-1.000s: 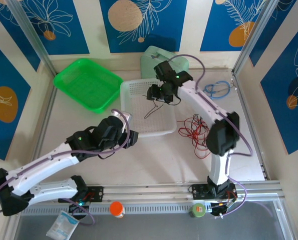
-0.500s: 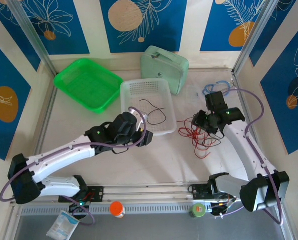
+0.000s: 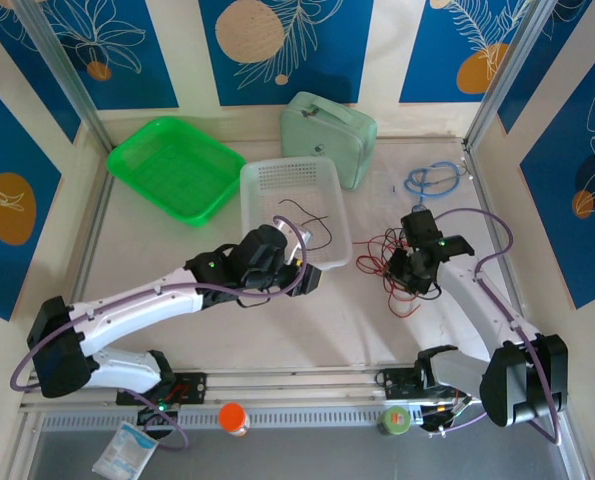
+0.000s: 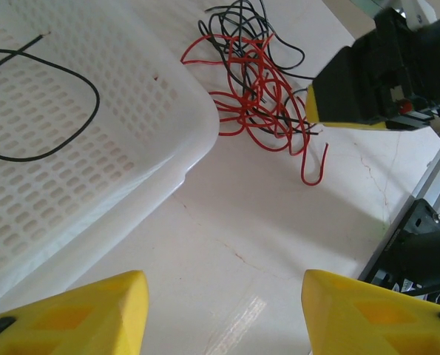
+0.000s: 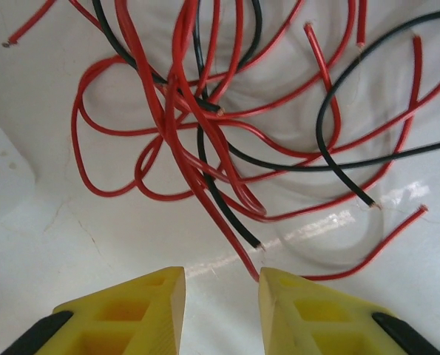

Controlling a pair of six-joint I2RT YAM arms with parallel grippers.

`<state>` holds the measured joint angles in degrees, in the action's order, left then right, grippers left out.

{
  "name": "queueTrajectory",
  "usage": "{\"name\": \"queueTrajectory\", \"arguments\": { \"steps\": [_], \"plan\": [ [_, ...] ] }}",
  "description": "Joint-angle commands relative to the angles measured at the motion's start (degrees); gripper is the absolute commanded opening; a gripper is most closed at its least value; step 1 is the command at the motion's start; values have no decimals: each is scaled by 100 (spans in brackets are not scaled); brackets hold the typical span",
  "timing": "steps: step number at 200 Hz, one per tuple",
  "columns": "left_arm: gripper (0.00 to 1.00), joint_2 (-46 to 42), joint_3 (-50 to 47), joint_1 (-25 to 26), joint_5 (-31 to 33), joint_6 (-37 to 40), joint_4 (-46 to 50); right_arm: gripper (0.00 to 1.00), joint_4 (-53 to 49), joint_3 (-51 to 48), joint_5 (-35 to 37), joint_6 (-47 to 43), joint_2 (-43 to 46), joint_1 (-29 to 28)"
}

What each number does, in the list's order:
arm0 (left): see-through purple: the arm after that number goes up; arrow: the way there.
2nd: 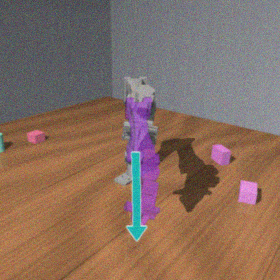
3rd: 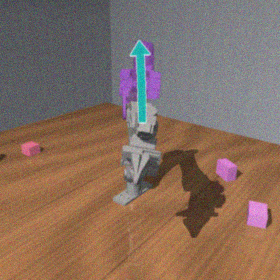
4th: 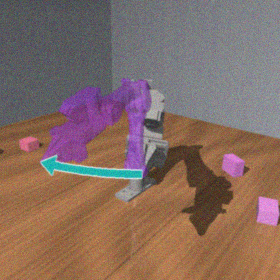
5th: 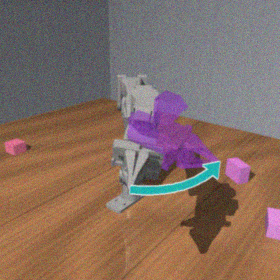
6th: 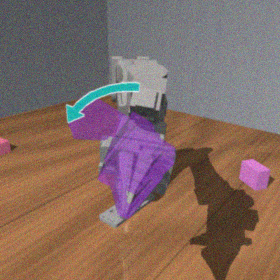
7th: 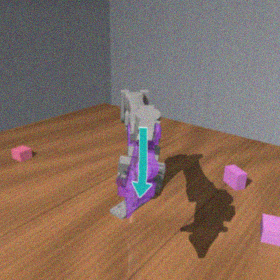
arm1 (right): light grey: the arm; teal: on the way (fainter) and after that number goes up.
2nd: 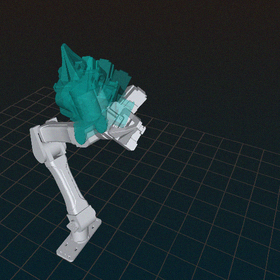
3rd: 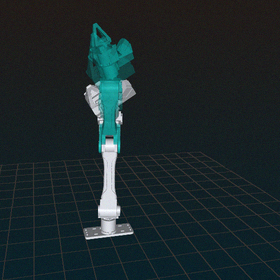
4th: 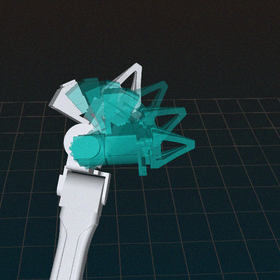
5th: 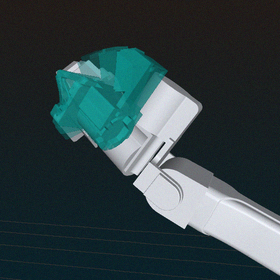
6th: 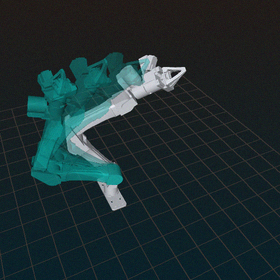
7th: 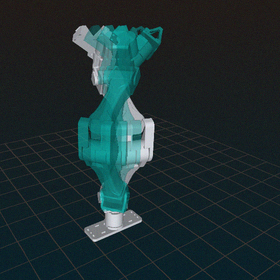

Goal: Untangle the cables

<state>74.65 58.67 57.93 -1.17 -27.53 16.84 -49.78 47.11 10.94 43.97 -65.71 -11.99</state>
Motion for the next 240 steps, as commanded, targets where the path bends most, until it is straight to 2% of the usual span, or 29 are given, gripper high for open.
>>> {"name": "queueTrajectory", "arguments": {
  "steps": [1, 114, 137, 156, 159, 209, 240],
  "plan": [
    [56, 53, 169, 80, -110, -42, -154, 31, 194, 39, 163, 73, -214, -19],
    [56, 129, 266, 113, -120, -17, -93, 27, 471, 196, 577, -46, -724, -23],
    [57, 122, 278, 122, -106, -24, -80, 20, 574, 245, 642, -74, -825, -36],
    [56, 124, 291, 128, -92, -24, -68, 2, 600, 294, 653, -82, -803, -66],
    [56, 129, 300, 130, -94, -24, -67, 0, 592, 309, 645, -81, -784, -72],
    [56, 337, 302, 235, -211, 77, -261, 0, -119, 1017, 136, -181, 191, -446],
    [58, 654, 87, 570, -150, 700, -953, 0, -699, 1771, -362, -487, 843, -330]
  ]
}}
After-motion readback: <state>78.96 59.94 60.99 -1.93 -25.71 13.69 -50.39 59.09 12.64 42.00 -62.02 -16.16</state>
